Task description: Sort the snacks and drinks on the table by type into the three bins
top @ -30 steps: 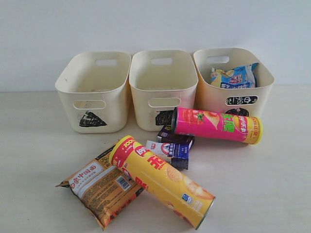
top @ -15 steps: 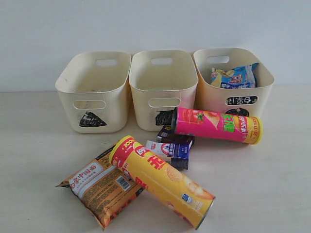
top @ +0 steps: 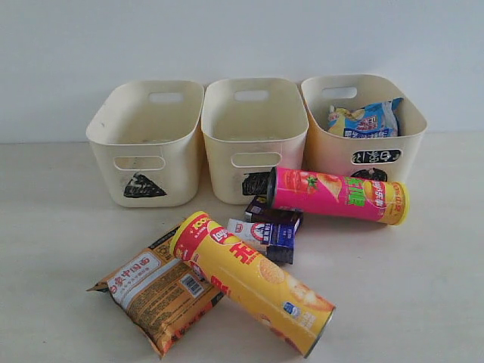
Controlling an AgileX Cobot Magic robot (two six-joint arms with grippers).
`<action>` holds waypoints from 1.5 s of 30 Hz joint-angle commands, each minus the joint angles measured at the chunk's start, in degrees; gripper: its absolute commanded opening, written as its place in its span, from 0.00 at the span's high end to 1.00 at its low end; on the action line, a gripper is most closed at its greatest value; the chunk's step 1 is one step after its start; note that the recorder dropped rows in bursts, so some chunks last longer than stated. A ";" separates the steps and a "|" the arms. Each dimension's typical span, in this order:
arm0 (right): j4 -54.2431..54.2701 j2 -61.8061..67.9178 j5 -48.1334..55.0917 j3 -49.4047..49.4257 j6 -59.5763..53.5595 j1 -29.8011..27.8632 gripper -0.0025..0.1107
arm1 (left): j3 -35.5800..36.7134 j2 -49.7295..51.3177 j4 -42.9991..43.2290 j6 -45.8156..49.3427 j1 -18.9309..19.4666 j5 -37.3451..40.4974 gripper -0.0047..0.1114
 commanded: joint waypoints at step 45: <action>0.22 -0.08 7.82 0.23 6.99 0.24 0.98 | -57.01 36.35 19.07 -0.54 -9.06 29.18 0.92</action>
